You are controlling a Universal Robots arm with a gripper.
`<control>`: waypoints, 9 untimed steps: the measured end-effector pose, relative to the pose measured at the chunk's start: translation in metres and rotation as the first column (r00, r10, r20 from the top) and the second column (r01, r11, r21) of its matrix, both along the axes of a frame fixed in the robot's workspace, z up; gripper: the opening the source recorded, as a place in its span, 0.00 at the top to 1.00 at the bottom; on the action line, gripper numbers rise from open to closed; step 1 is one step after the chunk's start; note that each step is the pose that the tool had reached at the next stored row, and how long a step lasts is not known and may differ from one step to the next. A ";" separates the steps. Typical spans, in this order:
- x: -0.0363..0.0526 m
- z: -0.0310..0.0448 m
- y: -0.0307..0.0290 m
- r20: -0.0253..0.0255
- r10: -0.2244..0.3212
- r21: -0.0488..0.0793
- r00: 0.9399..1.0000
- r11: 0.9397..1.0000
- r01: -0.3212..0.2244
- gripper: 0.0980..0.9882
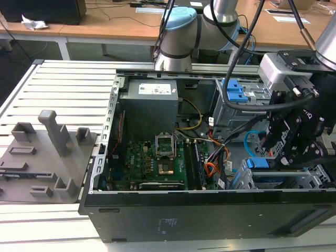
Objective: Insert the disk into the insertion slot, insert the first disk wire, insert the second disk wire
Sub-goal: 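Insert the first disk wire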
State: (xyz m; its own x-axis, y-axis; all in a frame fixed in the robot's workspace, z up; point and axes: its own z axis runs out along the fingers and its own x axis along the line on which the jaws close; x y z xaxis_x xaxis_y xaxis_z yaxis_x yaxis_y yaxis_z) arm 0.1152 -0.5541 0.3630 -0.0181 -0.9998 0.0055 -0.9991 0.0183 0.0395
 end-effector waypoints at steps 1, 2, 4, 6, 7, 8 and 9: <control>0.0000 0.0000 0.0000 0.000 0.000 0.000 1.000 1.000 0.000 0.56; 0.0004 0.0000 0.0001 0.000 0.000 0.000 1.000 1.000 0.000 0.56; 0.0058 0.0000 0.0016 0.000 0.000 0.000 1.000 1.000 0.000 0.56; 0.0101 0.0000 0.0040 0.000 0.000 0.000 1.000 1.000 0.000 0.56; 0.0117 0.0000 0.0052 0.000 0.000 0.000 1.000 1.000 0.000 0.56; 0.0130 0.0000 0.0065 0.000 0.000 -0.001 1.000 1.000 0.000 0.56; 0.0140 0.0000 0.0077 0.000 0.000 -0.001 1.000 1.000 0.000 0.56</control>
State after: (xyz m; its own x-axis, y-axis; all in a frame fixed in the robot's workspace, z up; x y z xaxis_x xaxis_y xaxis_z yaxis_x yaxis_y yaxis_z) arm 0.1292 -0.5464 0.3631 -0.0181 -0.9998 0.0061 -0.9990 0.0183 0.0397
